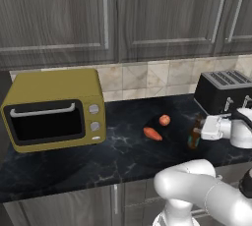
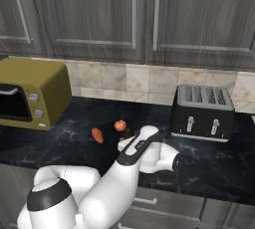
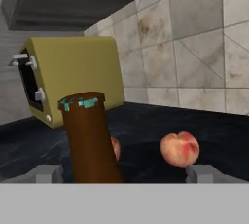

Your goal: Place the beer on the top shelf of the fridge to keep it out of children's reach, and place the sweet potato and peach on lower shelves for easy access.

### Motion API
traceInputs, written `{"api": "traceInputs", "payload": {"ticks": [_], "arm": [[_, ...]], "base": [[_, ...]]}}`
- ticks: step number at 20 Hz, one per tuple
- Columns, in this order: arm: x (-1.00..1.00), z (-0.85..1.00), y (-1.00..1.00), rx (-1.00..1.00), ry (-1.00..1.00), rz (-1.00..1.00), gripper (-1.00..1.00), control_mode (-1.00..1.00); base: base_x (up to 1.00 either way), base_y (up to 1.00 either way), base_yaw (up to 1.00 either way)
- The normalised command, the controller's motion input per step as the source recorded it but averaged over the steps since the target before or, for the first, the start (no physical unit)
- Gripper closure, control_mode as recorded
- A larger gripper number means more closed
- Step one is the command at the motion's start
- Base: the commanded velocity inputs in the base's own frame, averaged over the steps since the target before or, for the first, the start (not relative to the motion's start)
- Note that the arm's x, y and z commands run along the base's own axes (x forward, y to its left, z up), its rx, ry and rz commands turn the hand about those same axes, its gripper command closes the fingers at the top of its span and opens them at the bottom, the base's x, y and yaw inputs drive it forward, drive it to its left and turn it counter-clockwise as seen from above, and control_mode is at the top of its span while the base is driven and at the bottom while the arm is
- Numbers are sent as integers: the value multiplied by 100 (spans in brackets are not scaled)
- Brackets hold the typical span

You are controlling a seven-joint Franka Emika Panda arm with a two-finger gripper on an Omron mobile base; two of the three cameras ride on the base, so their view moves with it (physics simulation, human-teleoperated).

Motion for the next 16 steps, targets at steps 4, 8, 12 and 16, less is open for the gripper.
{"api": "traceInputs", "payload": {"ticks": [4,8,12,16], "arm": [[-21,-7,31,-8,9,0,-100,-100],[-7,-3,31,-8,9,0,-100,-100],[0,0,17,-4,8,0,-100,-100],[2,0,0,0,2,-2,100,-100]], "base": [[0,0,0],[0,0,0],[0,0,0],[0,0,0]]}}
